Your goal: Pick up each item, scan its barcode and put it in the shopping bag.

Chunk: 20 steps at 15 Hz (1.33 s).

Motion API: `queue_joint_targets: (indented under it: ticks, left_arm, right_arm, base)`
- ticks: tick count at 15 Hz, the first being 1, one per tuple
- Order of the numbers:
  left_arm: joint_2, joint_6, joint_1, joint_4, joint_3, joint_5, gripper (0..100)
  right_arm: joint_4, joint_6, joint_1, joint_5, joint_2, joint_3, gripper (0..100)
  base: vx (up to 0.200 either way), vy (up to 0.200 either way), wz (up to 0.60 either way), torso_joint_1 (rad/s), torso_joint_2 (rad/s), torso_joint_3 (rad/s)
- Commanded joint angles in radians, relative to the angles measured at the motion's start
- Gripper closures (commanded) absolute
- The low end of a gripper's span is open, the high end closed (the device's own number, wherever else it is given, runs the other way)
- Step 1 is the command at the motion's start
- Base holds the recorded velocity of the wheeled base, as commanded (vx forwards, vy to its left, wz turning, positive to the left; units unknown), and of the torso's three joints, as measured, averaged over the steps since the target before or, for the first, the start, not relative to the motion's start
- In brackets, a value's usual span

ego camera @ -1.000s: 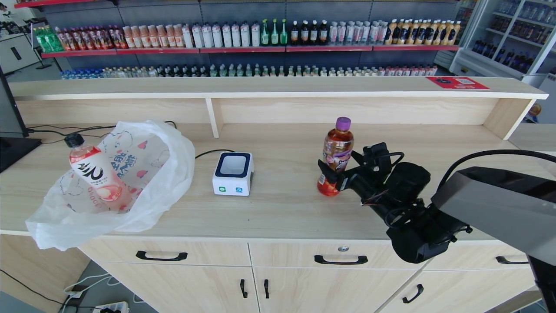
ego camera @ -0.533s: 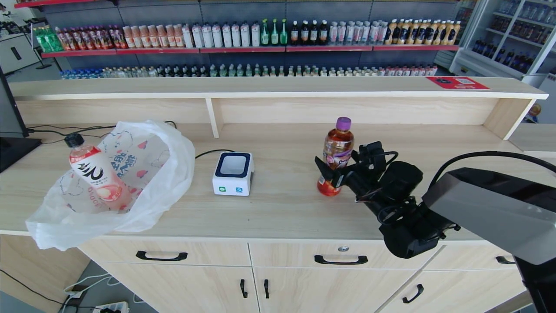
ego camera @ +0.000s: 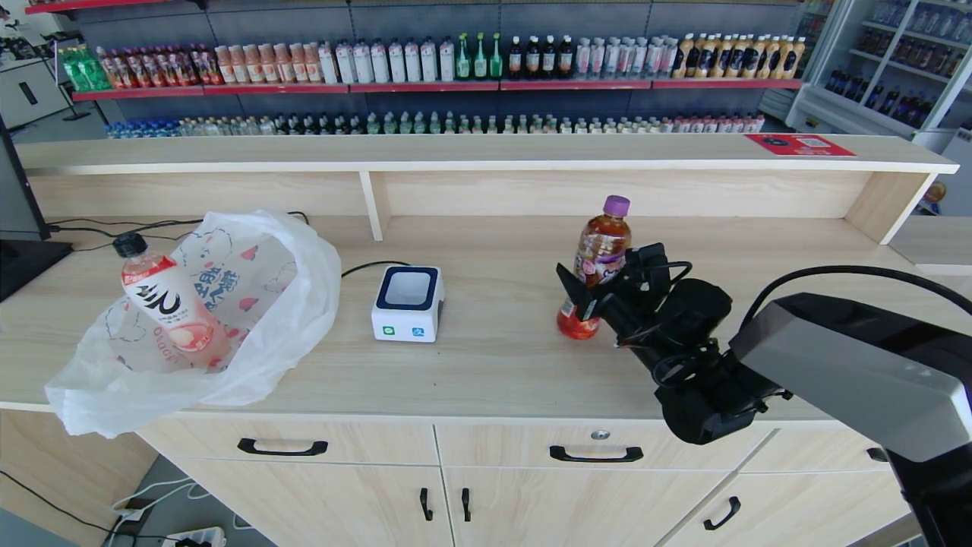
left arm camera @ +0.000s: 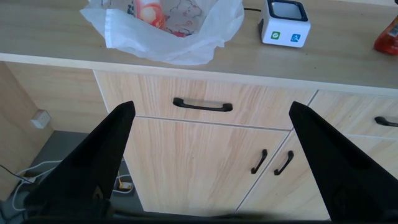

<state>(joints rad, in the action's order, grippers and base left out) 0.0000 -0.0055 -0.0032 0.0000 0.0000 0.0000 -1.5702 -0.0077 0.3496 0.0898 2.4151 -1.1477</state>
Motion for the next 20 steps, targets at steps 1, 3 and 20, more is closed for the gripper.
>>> queue_joint_targets:
  ticks: [1, 3, 20]
  left_arm:
    - [0.000, -0.001, 0.000, 0.000, 0.000, 0.000, 0]
    - [0.000, 0.001, 0.000, 0.000, 0.000, 0.000, 0]
    - [0.000, 0.001, 0.000, 0.000, 0.000, 0.000, 0]
  right_arm:
    - [-0.001, 0.006, 0.000, -0.008, 0.001, -0.014, 100]
    - [-0.001, 0.009, 0.000, -0.010, -0.001, -0.032, 100]
    - [-0.001, 0.040, 0.014, -0.005, -0.264, 0.184, 100]
  base:
    - [0.000, 0.000, 0.00, 0.000, 0.00, 0.000]
    - [0.000, 0.000, 0.00, 0.000, 0.00, 0.000]
    - [0.000, 0.000, 0.00, 0.000, 0.00, 0.000]
